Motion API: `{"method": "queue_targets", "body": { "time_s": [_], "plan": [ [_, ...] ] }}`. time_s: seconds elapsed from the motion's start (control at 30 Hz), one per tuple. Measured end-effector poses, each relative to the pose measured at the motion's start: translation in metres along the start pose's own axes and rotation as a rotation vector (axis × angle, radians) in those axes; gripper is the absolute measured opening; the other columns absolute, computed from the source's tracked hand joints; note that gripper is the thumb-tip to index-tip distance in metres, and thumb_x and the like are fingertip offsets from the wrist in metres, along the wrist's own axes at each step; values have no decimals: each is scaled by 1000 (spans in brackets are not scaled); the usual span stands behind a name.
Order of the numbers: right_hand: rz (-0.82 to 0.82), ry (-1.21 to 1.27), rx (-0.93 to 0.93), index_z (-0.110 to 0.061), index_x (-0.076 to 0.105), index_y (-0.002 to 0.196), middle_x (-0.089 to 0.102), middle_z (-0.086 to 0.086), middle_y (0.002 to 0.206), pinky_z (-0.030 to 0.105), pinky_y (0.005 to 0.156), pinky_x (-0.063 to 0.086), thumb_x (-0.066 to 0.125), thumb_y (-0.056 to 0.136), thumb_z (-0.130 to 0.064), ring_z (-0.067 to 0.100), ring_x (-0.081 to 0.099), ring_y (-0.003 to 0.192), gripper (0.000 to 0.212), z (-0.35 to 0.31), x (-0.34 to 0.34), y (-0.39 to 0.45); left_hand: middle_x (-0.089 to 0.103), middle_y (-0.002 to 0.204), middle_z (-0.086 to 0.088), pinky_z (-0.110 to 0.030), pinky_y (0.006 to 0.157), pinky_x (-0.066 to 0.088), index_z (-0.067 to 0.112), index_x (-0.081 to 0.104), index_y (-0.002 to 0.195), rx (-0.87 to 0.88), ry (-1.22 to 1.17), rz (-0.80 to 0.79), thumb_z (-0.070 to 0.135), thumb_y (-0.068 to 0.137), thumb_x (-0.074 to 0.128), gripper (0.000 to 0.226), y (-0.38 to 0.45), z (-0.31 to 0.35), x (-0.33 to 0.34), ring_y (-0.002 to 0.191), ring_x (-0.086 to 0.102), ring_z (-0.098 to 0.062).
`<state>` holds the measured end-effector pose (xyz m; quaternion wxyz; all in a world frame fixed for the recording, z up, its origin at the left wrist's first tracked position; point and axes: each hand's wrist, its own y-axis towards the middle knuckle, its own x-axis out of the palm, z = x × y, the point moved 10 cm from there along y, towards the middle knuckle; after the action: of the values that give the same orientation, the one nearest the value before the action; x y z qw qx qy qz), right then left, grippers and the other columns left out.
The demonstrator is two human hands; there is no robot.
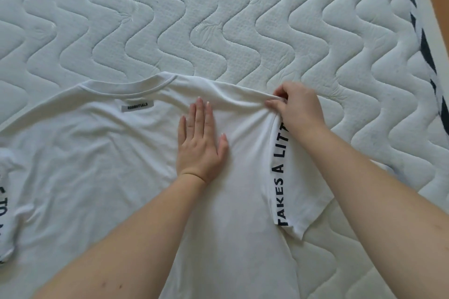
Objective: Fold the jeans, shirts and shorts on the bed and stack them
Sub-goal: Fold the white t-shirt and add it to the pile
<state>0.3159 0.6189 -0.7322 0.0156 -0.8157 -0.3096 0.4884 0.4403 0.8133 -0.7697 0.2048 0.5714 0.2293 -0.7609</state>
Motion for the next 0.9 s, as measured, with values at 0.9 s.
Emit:
{"method": "queue_targets", "body": {
  "time_s": [0.9],
  "plan": [
    [62,-119,-329,-25,65,107,61,-1,111,35,93,30,62,88,-51,23,50,111,32,-117,63,38,17,162,-14,-49,121,9,4,23,154,35,74,-7,44,91,31,75,3,3,4,151,14,-23]
  ]
}}
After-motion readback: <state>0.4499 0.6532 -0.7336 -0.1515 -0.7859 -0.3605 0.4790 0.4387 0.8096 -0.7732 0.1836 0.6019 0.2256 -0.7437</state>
